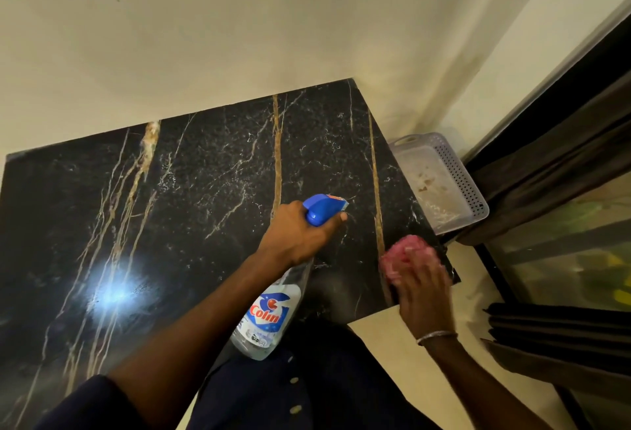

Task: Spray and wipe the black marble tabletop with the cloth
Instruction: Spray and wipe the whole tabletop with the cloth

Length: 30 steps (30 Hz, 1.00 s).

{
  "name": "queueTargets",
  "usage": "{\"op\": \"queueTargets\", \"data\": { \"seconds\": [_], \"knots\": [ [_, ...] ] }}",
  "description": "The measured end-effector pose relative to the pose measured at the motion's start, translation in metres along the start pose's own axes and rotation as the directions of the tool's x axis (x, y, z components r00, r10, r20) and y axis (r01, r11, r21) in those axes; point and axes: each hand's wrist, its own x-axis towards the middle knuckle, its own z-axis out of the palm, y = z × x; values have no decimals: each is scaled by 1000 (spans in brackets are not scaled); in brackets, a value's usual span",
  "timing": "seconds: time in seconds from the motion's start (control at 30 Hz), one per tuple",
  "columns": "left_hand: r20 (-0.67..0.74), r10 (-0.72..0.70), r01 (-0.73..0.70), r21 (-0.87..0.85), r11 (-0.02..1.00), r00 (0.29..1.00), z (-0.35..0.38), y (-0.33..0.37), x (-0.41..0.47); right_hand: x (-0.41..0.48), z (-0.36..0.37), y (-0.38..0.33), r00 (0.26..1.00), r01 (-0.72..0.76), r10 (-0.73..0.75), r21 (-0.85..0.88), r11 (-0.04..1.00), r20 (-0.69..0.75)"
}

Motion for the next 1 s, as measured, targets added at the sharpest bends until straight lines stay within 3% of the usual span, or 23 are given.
{"op": "queueTargets", "data": {
  "seconds": [0.1, 0.2, 0.33, 0.53, 1.0],
  "knots": [
    [2, 0, 0, -20, 1000, 1000, -4, -1, 8, 10, -8, 13, 945, -322, 325, 64, 945, -35],
    [0, -27, 27, -39, 999, 1000, -4, 0, 19, 31, -10, 5, 928, -370, 373, 86, 925, -18],
    [-24, -75, 73, -53, 996, 997, 1, 2, 40, 89, -13, -1, 979, -205, 203, 63, 977, 36],
    [-37, -139, 135, -98, 986, 990, -3, 9, 70, 209, -17, -14, 992, -51, 43, 61, 997, 115],
    [-171, -342, 310, -190, 932, 924, -28, -10, 119, 439, -17, -65, 984, 71, -78, 48, 996, 162]
  ]
}}
